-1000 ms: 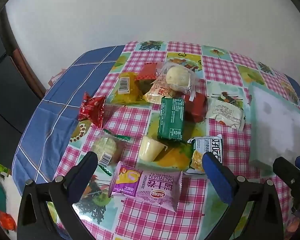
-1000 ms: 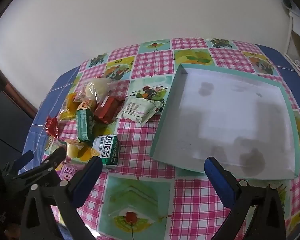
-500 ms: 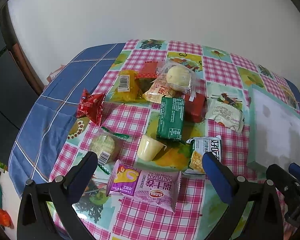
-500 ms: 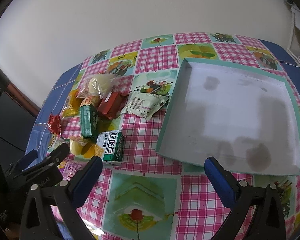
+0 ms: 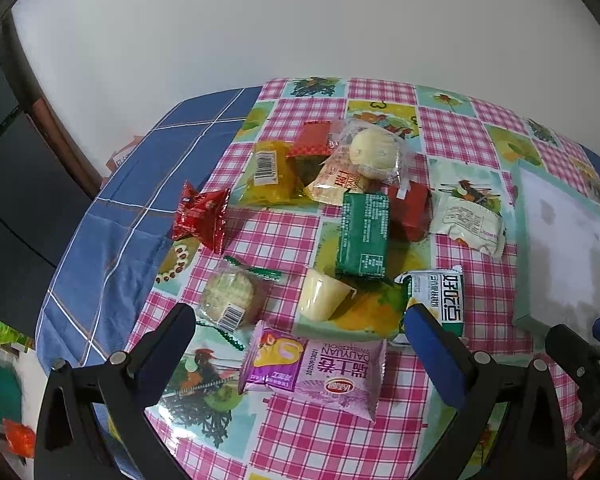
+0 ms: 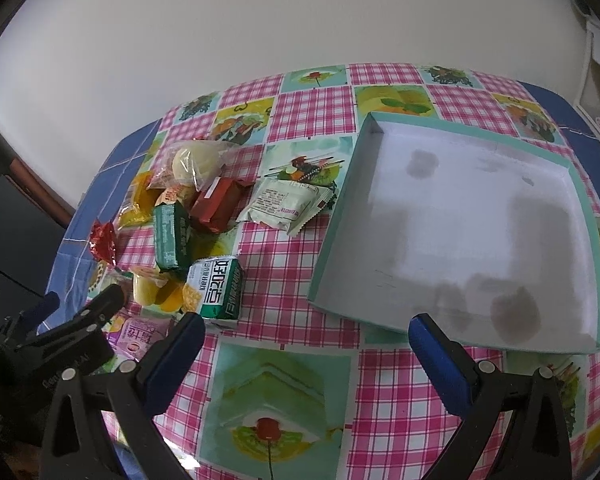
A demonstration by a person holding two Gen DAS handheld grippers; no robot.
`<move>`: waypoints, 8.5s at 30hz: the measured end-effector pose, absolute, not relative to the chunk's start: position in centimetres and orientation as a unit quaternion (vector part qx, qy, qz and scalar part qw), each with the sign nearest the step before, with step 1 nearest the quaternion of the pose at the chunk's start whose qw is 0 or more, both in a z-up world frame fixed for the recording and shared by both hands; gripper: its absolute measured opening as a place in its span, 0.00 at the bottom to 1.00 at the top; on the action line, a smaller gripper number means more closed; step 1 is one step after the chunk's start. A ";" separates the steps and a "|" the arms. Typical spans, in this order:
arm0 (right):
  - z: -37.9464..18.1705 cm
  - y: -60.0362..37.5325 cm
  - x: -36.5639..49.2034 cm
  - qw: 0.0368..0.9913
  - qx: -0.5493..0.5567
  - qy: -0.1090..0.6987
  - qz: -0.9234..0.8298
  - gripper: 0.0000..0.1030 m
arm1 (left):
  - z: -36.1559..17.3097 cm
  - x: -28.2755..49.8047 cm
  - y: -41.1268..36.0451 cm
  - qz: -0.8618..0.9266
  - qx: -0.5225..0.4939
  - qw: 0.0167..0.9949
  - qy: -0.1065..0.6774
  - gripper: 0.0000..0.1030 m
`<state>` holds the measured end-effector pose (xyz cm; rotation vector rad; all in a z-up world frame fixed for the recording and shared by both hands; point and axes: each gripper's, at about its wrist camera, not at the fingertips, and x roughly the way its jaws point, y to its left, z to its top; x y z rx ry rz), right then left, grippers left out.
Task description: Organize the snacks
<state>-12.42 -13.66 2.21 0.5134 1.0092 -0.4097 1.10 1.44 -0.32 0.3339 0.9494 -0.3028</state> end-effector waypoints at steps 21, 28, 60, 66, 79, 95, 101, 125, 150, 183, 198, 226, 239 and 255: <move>2.0 -13.5 -12.3 0.822 0.235 0.481 -0.195 1.00 | -0.3 1.5 2.3 -0.133 0.144 0.865 0.462 1.00; 1.9 -13.4 -12.2 0.820 0.235 0.484 -0.196 1.00 | -0.5 1.7 2.6 -0.133 0.135 0.863 0.469 1.00; 1.1 -12.2 -7.2 0.822 0.251 0.487 -0.156 1.00 | -3.6 2.6 3.4 -0.144 0.102 0.827 0.534 1.00; -0.1 -9.4 -3.8 0.826 0.219 0.506 -0.117 1.00 | -4.7 3.3 3.5 -0.136 0.094 0.822 0.545 1.00; -5.0 -8.3 -0.3 0.799 0.199 0.560 -0.094 0.94 | -6.8 4.2 2.1 -0.135 0.127 0.808 0.559 1.00; -5.3 -8.3 -2.3 0.789 0.180 0.578 -0.105 0.61 | -6.8 3.2 2.9 -0.145 0.137 0.793 0.575 0.98; -4.8 -9.8 -4.4 0.783 0.210 0.575 -0.110 0.58 | -7.2 2.6 2.3 -0.152 0.136 0.790 0.579 0.81; -3.4 -9.3 -6.8 0.787 0.187 0.578 -0.111 0.49 | -4.1 3.1 6.0 -0.137 0.053 0.816 0.559 0.35; 2.0 -23.3 -13.1 0.783 0.287 0.461 -0.302 0.50 | 5.0 -3.3 -9.0 -0.309 0.157 0.829 0.439 0.34; -2.9 -33.9 -12.8 0.753 0.284 0.456 -0.380 0.50 | -4.3 1.6 -23.9 -0.375 0.177 0.784 0.462 0.38; -3.3 -32.2 -11.0 0.761 0.261 0.472 -0.361 0.50 | -5.0 4.0 -19.6 -0.314 0.158 0.782 0.514 0.41; 0.7 -25.4 -11.6 0.777 0.221 0.500 -0.312 0.91 | -1.0 2.7 -10.6 -0.176 0.143 0.828 0.512 0.97; 0.3 -21.0 -10.2 0.787 0.225 0.504 -0.275 1.00 | -1.3 3.7 -3.7 -0.110 0.116 0.836 0.524 0.97; 0.0 -13.9 -3.2 0.821 0.219 0.501 -0.168 1.00 | -0.6 8.5 4.9 -0.037 0.036 0.849 0.525 0.97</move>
